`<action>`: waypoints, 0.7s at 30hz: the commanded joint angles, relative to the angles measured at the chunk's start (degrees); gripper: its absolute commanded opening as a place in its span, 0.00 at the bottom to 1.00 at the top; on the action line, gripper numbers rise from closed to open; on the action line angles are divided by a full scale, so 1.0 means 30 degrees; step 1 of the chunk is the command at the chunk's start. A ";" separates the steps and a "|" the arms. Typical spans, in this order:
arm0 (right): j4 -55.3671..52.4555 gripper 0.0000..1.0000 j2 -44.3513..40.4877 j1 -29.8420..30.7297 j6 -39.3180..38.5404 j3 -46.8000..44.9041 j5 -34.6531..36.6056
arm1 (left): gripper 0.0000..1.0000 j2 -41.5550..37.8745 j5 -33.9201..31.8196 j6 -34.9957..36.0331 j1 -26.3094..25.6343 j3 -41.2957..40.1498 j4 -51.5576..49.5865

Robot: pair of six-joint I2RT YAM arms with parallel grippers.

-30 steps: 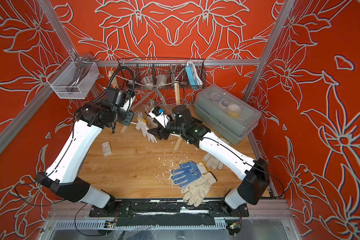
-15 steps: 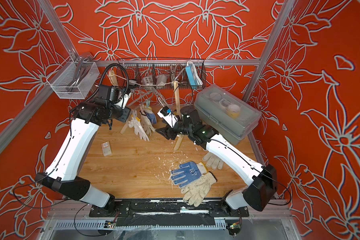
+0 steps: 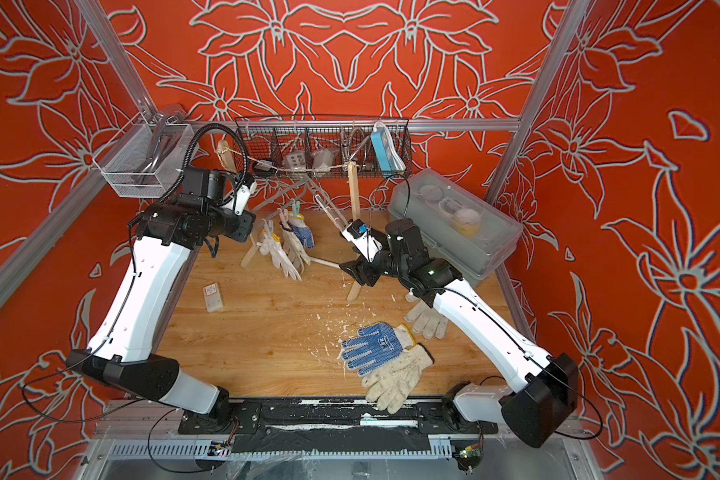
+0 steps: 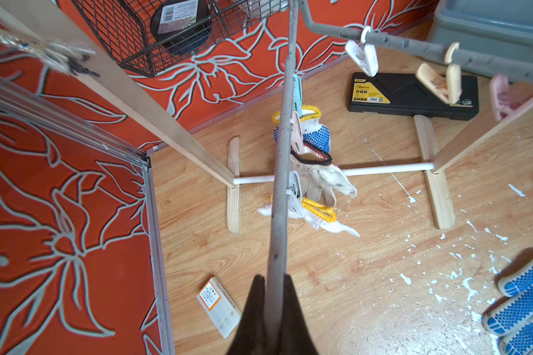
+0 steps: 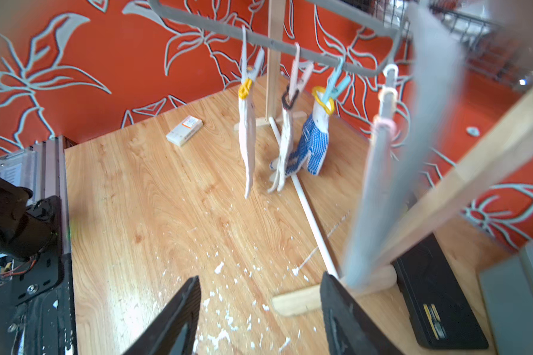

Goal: Clip the gloves onto a hanger to dry
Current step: Adjust the hanger on the clothesline.

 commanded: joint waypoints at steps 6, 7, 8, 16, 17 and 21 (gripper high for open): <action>-0.1274 0.65 -0.0478 -0.0780 -0.0692 -0.0038 0.0934 | 0.00 -0.1252 -0.0710 0.0142 0.0777 -0.0317 0.1793; -0.1364 0.65 -0.0383 -0.0857 -0.0686 0.0088 0.1109 | 0.00 -0.1281 -0.1029 0.0325 0.0792 -0.0285 0.1756; -0.1456 0.65 -0.0272 -0.0903 -0.0677 0.0195 0.1228 | 0.00 -0.1312 -0.1220 0.0401 0.0821 -0.0256 0.1762; -0.2150 0.65 0.0408 -0.1223 -0.0418 0.0872 0.2680 | 0.08 -0.1655 -0.0707 -0.0015 0.0822 -0.1500 0.2733; -0.2396 0.65 0.0525 -0.1210 -0.0343 0.0875 0.2853 | 0.09 -0.1688 -0.0550 -0.0077 0.0837 -0.1755 0.3006; -0.2175 0.65 0.0377 -0.1224 0.0423 0.0233 0.3460 | 0.24 -0.1652 0.0149 -0.0312 0.0851 -0.2009 0.3543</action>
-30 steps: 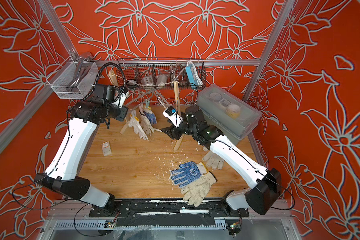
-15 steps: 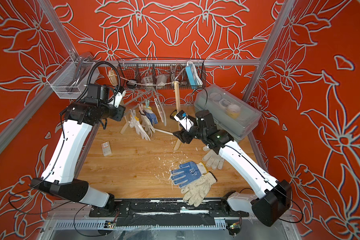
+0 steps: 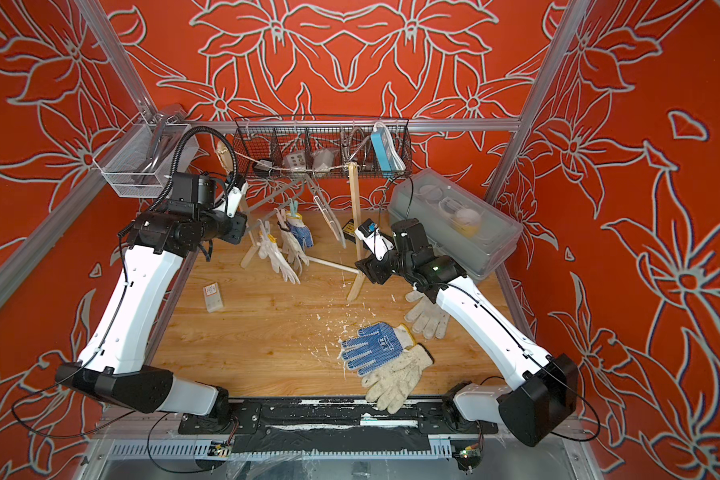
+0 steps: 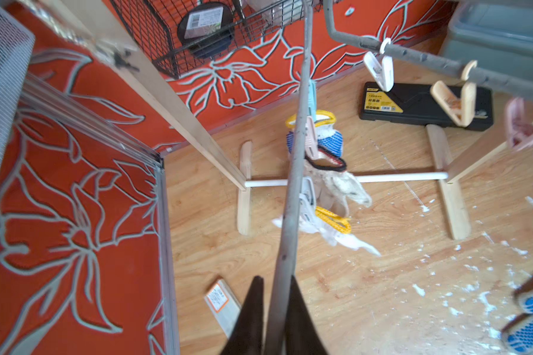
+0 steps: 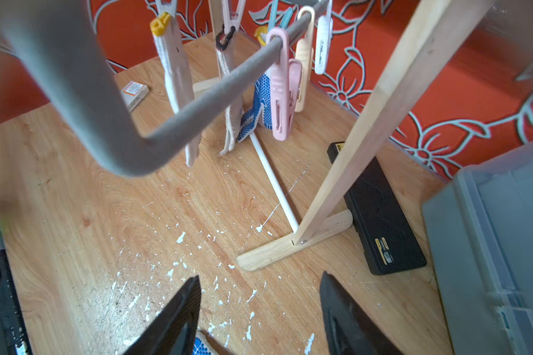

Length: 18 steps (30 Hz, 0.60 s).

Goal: Clip the gloves onto a hanger to dry
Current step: Adjust the hanger on the clothesline.

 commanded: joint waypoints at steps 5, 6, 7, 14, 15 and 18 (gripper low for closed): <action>0.0388 0.65 -0.0108 -0.0094 0.0803 -0.0038 0.1117 | 0.40 -0.0685 0.0992 -0.0554 0.0336 -0.0292 0.1985; 0.0389 0.65 -0.0043 -0.0120 0.0766 0.0085 0.1248 | 0.44 -0.0845 0.1152 -0.0669 0.0377 -0.0394 0.2036; 0.0389 0.65 0.0028 -0.0116 0.0743 0.0232 0.1347 | 0.51 -0.1091 0.1385 -0.0787 0.0492 -0.0566 0.2078; -0.0143 0.66 0.0012 -0.0168 0.0441 0.0297 0.1509 | 0.71 -0.3600 0.2618 -0.2037 0.1961 -0.1530 0.2382; -0.0421 0.66 -0.0026 -0.0160 0.0365 0.0257 0.1536 | 0.71 -0.3807 0.2638 -0.2344 0.2416 -0.1567 0.2522; -0.0888 0.66 -0.0390 -0.0219 0.0254 -0.0164 0.1646 | 0.70 -0.3923 0.2697 -0.3091 0.3734 -0.1245 0.3005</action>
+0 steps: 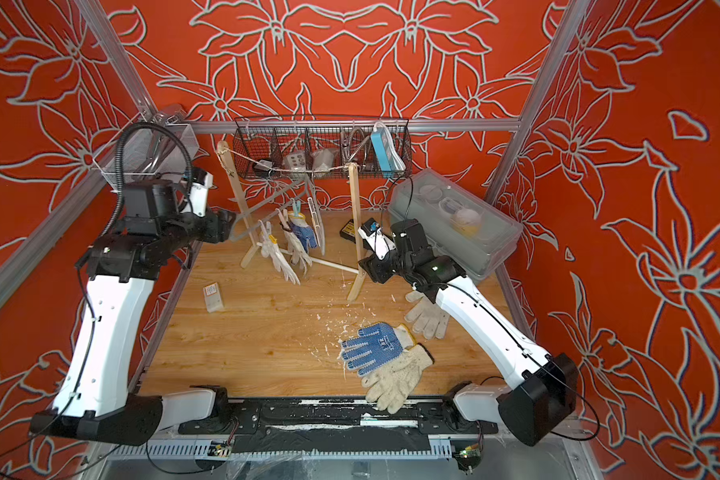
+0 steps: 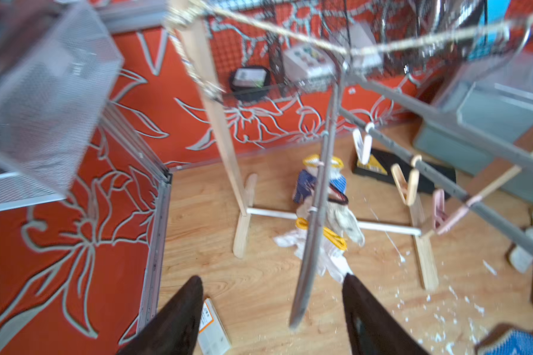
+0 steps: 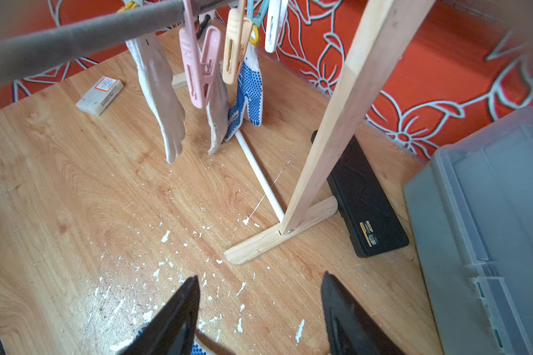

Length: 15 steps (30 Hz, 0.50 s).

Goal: Clip the gloves onto a hanger to dry
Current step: Adjust the hanger on the clothesline, then move the clothesline to the center of the board.

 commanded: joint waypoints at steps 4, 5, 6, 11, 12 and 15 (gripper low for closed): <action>-0.1119 0.66 -0.0911 -0.0268 -0.0103 -0.0511 0.0609 | 0.70 0.0836 0.0139 -0.0824 0.1503 0.0863 0.1477; -0.1136 0.67 -0.1056 -0.0269 -0.0075 -0.0628 0.0674 | 0.70 0.1217 0.0212 -0.0822 0.1776 0.0683 0.1953; -0.1150 0.67 -0.1157 -0.0285 -0.0031 -0.0726 0.0682 | 0.70 0.1666 0.0402 -0.0774 0.1969 0.0569 0.2375; -0.1237 0.67 -0.1704 -0.0402 0.0005 -0.1156 0.0770 | 0.70 0.4338 0.1179 -0.0216 0.2116 0.0425 0.4942; -0.1289 0.68 -0.1822 -0.0417 0.0014 -0.1281 0.0796 | 0.71 0.4753 0.1278 -0.0207 0.2117 0.0442 0.5342; -0.1385 0.68 -0.2364 -0.0537 0.0080 -0.1790 0.0917 | 0.71 0.5913 0.1018 -0.0118 0.2156 0.0120 0.6915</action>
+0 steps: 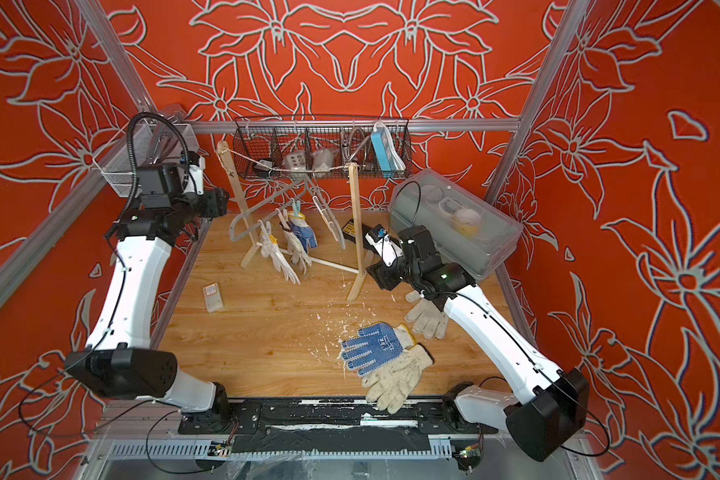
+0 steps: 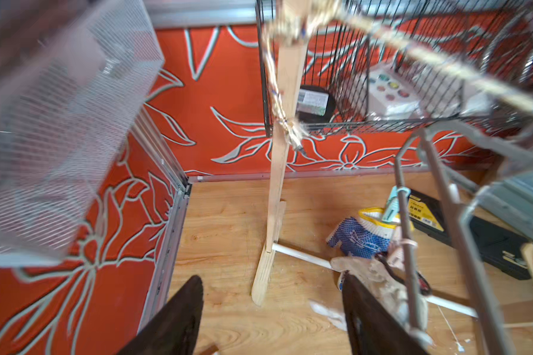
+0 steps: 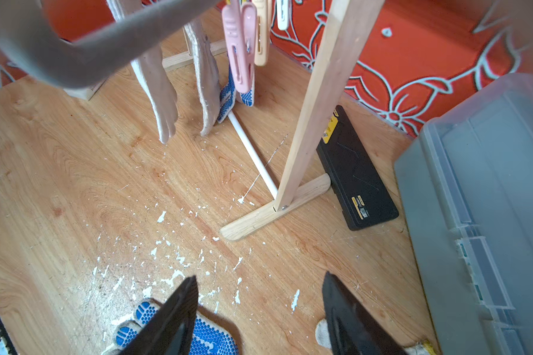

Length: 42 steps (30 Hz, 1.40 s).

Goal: Clip the gloves onto a hanger to dry
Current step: Move the clothesline to the center of the board.

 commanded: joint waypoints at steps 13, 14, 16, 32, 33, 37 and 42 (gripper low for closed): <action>-0.0341 0.69 -0.1822 -0.0910 0.0217 -0.1541 -0.0088 | 0.71 0.3848 0.3747 0.0525 0.1269 -0.0385 0.6789; -0.0357 0.69 -0.1766 -0.0962 0.0206 -0.1533 -0.0193 | 0.71 0.4029 0.3915 0.0623 0.1295 -0.0337 0.7055; -0.0369 0.69 -0.1706 -0.1024 0.0147 -0.1504 -0.0430 | 0.71 0.4288 0.4700 0.0925 0.1300 -0.0446 0.7757; -0.0401 0.69 -0.1236 -0.1266 -0.0128 -0.1270 -0.1519 | 0.32 0.5350 0.7003 0.2920 0.1388 0.0133 0.8106; -0.0426 0.69 -0.1215 -0.1269 -0.0160 -0.1242 -0.1530 | 0.29 0.5375 0.7098 0.2885 0.1387 0.0127 0.8180; -0.0532 0.69 -0.1281 -0.1298 -0.0267 -0.1238 -0.1622 | 0.15 0.5361 0.7330 0.2888 0.1430 0.0011 0.8389; -0.0617 0.69 -0.1368 -0.1326 -0.0367 -0.1356 -0.1678 | 0.04 0.5017 0.7981 0.2889 0.1548 -0.0301 0.8481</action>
